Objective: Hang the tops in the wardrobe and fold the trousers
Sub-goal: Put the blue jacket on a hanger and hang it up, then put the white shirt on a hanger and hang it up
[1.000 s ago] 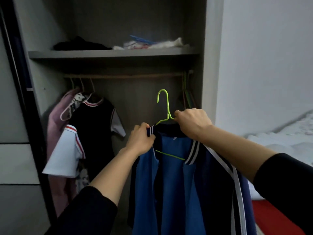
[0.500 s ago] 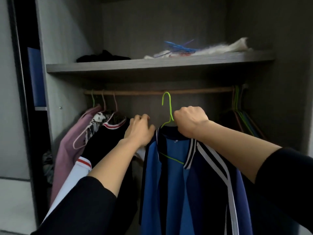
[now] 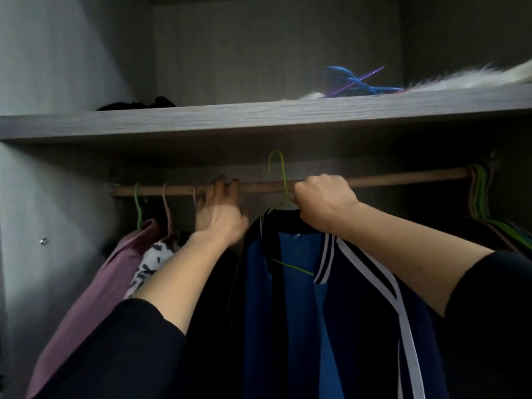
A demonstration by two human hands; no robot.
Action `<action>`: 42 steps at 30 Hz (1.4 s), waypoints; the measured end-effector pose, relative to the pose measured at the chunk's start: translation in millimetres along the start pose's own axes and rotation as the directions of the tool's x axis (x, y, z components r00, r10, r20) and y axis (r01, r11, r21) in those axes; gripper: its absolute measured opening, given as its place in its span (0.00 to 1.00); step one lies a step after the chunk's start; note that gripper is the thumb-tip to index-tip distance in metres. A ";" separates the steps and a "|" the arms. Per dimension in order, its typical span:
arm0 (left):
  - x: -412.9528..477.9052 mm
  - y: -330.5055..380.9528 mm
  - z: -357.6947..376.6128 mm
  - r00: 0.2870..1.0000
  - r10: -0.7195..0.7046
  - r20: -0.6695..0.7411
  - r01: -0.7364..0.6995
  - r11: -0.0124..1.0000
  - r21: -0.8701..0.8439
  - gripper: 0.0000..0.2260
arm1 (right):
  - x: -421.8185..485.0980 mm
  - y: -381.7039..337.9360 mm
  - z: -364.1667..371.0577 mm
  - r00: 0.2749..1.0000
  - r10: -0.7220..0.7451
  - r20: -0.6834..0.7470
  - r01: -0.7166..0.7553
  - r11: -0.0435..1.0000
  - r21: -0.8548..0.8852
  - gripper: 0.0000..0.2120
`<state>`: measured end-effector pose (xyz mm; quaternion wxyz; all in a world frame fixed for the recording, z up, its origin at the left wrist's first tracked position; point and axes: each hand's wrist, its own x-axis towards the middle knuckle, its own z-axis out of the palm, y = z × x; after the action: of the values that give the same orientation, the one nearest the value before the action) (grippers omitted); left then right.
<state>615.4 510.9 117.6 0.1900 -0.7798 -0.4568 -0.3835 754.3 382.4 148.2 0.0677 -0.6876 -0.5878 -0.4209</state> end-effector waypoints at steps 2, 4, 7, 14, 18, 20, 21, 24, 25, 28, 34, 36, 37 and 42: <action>14.0 -15.2 6.1 0.999 -0.001 -0.044 0.003 1.000 0.031 0.25 | 15.3 -8.9 6.3 1.000 0.013 0.004 -0.013 0.999 0.033 0.10; 23.8 -27.4 10.9 0.999 0.011 -0.053 -0.009 0.999 0.048 0.24 | 27.0 -20.3 13.7 1.000 -0.003 -0.003 0.003 0.998 0.059 0.11; 29.4 -35.7 13.2 0.995 0.068 -0.079 -0.065 0.997 0.043 0.22 | 32.0 -38.9 24.9 1.000 0.002 0.013 -0.005 0.986 0.168 0.11; 28.0 -41.9 10.8 0.987 0.079 -0.139 -0.090 0.993 -0.077 0.22 | 28.8 -79.1 51.3 0.991 0.016 0.132 -0.072 0.899 0.432 0.06; 25.1 -41.0 9.4 0.988 0.070 -0.137 -0.087 0.988 -0.130 0.22 | 36.6 -81.8 66.3 0.977 0.064 0.204 -0.191 0.686 0.702 0.13; 25.7 -40.2 7.8 0.991 0.061 -0.118 -0.079 0.984 -0.159 0.21 | 35.8 -81.6 68.5 0.973 0.032 0.227 -0.201 0.597 0.777 0.14; 26.8 -39.5 5.9 0.994 0.055 -0.097 -0.072 0.981 -0.178 0.21 | 34.1 -80.3 69.7 0.968 0.008 0.251 -0.215 0.542 0.812 0.15; 28.3 -32.0 0.3 0.998 0.047 -0.043 -0.055 0.978 -0.200 0.19 | 25.6 -66.6 73.7 0.946 -0.009 0.323 -0.291 0.413 0.863 0.14; 27.2 -25.9 -1.3 0.998 0.047 -0.043 -0.054 0.979 -0.197 0.19 | 22.5 -58.6 74.8 0.946 0.022 0.324 -0.304 0.408 0.861 0.13; 23.0 6.7 -4.0 0.994 0.096 -0.061 -0.108 0.968 -0.227 0.20 | 11.2 -27.5 79.1 0.955 0.143 0.260 -0.296 0.501 0.813 0.12; 24.9 101.3 0.5 0.968 0.250 -0.024 -0.244 0.911 -0.333 0.21 | -28.2 44.1 80.4 0.926 0.332 0.180 -0.375 0.756 0.536 0.12; 25.0 129.8 6.2 0.955 0.296 -0.018 -0.284 0.895 -0.344 0.24 | -46.1 67.6 77.1 0.922 0.350 0.164 -0.386 0.805 0.451 0.14; 25.3 143.4 9.9 0.950 0.310 -0.027 -0.301 0.892 -0.336 0.25 | -55.5 80.0 75.0 0.920 0.358 0.161 -0.392 0.823 0.411 0.15; 31.9 194.0 31.3 0.933 0.358 -0.027 -0.350 0.892 -0.287 0.22 | -96.9 140.0 71.1 0.924 0.369 0.100 -0.382 0.903 0.196 0.10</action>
<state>804.4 450.2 132.8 0.1355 -0.8741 -0.2492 -0.3944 915.3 309.4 95.4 0.2024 -0.7890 -0.4876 -0.3142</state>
